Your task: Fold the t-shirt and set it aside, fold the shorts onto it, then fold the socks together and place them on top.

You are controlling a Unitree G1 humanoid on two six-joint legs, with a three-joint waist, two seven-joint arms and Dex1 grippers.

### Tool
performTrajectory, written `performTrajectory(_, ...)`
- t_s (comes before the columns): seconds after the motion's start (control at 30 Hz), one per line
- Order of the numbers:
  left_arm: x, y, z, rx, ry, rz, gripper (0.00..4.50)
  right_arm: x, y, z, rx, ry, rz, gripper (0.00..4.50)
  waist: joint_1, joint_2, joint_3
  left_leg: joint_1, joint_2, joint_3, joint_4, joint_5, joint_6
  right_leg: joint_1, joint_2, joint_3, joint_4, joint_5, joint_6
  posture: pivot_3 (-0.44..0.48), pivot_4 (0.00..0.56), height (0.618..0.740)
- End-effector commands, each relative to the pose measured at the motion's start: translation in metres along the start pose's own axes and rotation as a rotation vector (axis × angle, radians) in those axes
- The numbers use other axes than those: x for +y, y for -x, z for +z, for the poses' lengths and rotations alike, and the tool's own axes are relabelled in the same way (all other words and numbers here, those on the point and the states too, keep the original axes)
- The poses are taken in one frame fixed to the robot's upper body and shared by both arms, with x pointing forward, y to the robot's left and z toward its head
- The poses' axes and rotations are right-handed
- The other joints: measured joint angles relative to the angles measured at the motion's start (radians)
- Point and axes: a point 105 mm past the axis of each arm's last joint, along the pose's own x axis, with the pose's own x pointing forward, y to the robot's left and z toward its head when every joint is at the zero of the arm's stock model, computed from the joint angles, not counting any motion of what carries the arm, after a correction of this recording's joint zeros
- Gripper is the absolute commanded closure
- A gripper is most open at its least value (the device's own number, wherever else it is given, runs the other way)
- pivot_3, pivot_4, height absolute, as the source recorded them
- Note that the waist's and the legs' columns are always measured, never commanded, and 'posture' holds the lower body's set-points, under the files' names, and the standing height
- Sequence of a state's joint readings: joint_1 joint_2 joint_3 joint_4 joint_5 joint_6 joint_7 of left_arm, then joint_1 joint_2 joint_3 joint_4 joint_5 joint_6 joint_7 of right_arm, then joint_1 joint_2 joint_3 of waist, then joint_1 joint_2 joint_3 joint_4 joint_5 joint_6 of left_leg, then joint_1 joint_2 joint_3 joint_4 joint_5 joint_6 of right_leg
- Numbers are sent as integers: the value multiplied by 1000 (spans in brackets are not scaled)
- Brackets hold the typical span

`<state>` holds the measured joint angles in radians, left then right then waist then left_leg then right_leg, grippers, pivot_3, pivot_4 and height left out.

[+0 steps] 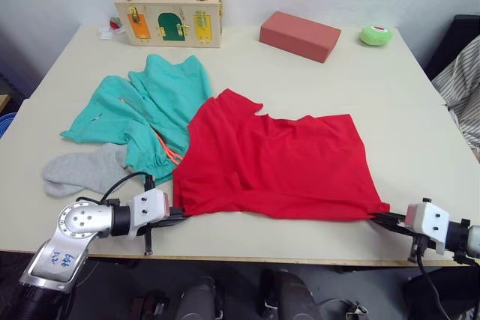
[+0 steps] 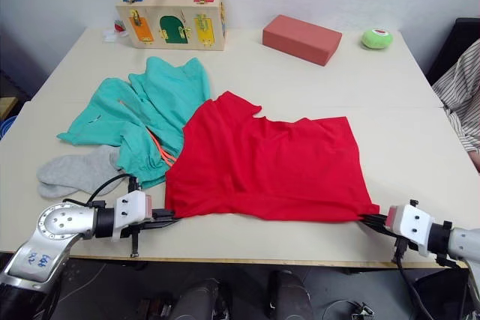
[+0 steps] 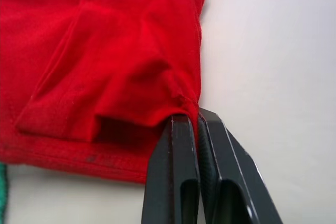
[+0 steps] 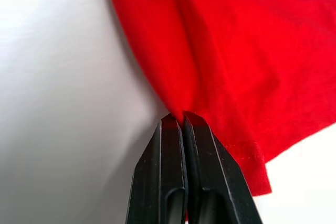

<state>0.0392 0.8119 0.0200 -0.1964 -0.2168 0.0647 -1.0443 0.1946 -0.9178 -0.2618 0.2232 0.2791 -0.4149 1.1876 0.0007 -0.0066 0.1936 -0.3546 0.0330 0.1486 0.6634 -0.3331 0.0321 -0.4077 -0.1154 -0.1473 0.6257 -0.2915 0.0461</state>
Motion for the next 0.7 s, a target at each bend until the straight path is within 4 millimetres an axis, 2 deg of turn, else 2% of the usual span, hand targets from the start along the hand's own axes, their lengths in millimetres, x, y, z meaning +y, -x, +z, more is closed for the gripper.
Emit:
performTrajectory(0.03,-11,5,3,-5,6,-40,4495,1,15,-2,31,-11,-5,4500,1,0,0,0,0,0,0,0,0,0,0,0,-1,0,0,0,150,740)
performTrajectory(0.2,-21,8,10,-39,28,-74,4495,10,22,-5,51,-47,-8,4500,1,0,0,-1,0,0,0,-1,2,0,0,0,-2,0,1,0,150,740)
performTrajectory(0.5,-16,12,18,-54,24,-59,4495,11,19,-8,55,-99,-33,4500,2,0,0,-1,0,0,0,-2,2,0,0,0,-2,0,0,0,150,740)
performTrajectory(0.57,-17,19,21,-59,66,-77,4495,9,22,-3,18,-194,-39,4500,2,0,0,-1,0,0,0,-2,2,0,0,0,-2,0,1,0,150,740)
performTrajectory(0.6,-17,23,23,-62,90,-87,4500,10,23,-1,3,-236,-32,4078,2,0,1,-1,0,0,0,-2,2,0,0,0,-2,0,1,0,150,740)
performTrajectory(0.7,-21,46,26,-32,236,-132,3794,23,34,9,27,-373,69,3197,2,2,2,-3,1,-1,0,-2,2,-3,0,0,-1,0,0,0,150,740)
